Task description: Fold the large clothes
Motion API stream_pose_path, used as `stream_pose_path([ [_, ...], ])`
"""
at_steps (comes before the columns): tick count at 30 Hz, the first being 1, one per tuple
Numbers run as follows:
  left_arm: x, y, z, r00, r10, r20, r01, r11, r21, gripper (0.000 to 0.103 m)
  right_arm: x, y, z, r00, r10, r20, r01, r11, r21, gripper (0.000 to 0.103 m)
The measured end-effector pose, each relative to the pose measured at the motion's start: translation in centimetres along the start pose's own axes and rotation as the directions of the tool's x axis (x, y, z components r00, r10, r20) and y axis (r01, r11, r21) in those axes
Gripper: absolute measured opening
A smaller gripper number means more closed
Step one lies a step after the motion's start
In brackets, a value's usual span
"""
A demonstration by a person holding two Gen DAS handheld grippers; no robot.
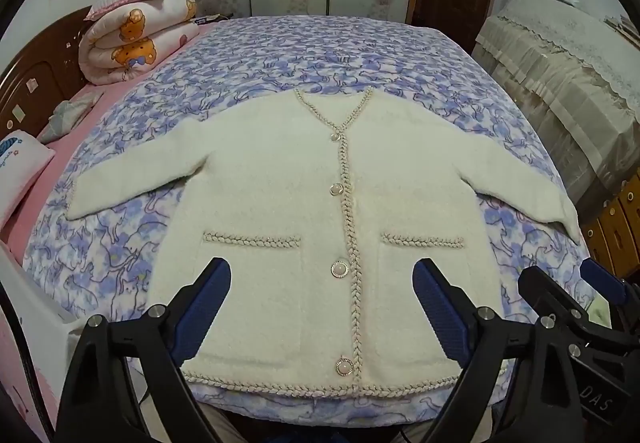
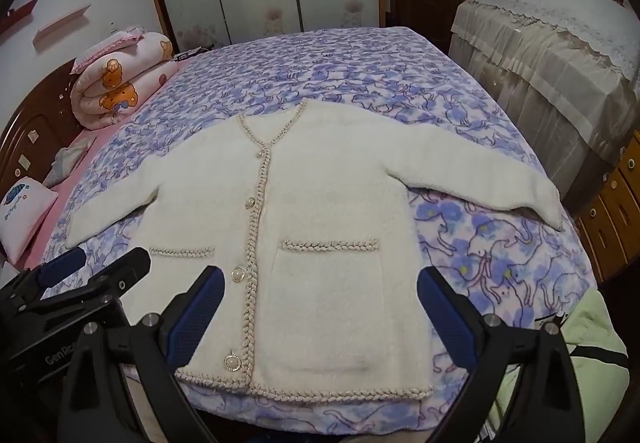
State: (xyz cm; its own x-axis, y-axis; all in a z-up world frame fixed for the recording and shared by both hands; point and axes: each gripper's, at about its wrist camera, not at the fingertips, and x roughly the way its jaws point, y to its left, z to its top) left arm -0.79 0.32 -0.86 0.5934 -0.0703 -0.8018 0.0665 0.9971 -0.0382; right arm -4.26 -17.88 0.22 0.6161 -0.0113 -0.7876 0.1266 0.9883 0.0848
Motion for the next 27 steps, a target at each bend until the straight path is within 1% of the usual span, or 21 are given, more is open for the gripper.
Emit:
stream_pose_path([
  [7,0.0,0.0,-0.1,1.000,0.003,-0.015,-0.004,1.000,-0.013,0.091,-0.9,0.4,-0.4,0.999,0.010,0.038,-0.008,0.999,-0.041,0.096],
  [9,-0.1,0.0,-0.2,1.000,0.006,-0.012,-0.007,1.000,-0.015,0.090,-0.9,0.4,-0.4,0.999,0.024,0.034,-0.022,0.999,-0.041,0.096],
  [11,-0.1,0.0,-0.1,1.000,-0.001,-0.011,0.001,1.000,-0.013,0.085,-0.7,0.2,-0.5,0.999,0.041,0.027,-0.040,0.999,-0.033,0.096],
  [13,0.0,-0.2,-0.2,1.000,-0.006,-0.017,0.006,1.000,-0.008,0.083,-0.5,0.1,-0.6,0.999,0.051,0.019,-0.050,0.998,-0.028,0.096],
  [17,0.2,-0.3,-0.2,0.999,-0.007,-0.034,0.007,1.000,0.000,0.082,-0.3,-0.2,-0.8,0.998,0.057,0.009,-0.057,0.998,-0.018,0.096],
  [20,0.1,-0.7,-0.3,1.000,0.023,-0.018,-0.022,1.000,0.020,0.082,-0.1,-0.3,-0.8,0.998,0.059,0.003,-0.059,0.998,-0.015,0.096],
  [24,-0.6,-0.5,-0.1,0.999,0.037,0.010,-0.037,0.999,0.023,0.083,-0.1,-0.3,-0.8,0.998,0.061,0.003,-0.061,0.998,-0.019,0.096],
  [27,-1.1,-0.1,0.0,0.997,0.062,0.040,-0.064,0.998,0.028,0.082,0.0,-0.1,-0.7,0.999,0.049,0.006,-0.049,0.998,-0.031,0.096],
])
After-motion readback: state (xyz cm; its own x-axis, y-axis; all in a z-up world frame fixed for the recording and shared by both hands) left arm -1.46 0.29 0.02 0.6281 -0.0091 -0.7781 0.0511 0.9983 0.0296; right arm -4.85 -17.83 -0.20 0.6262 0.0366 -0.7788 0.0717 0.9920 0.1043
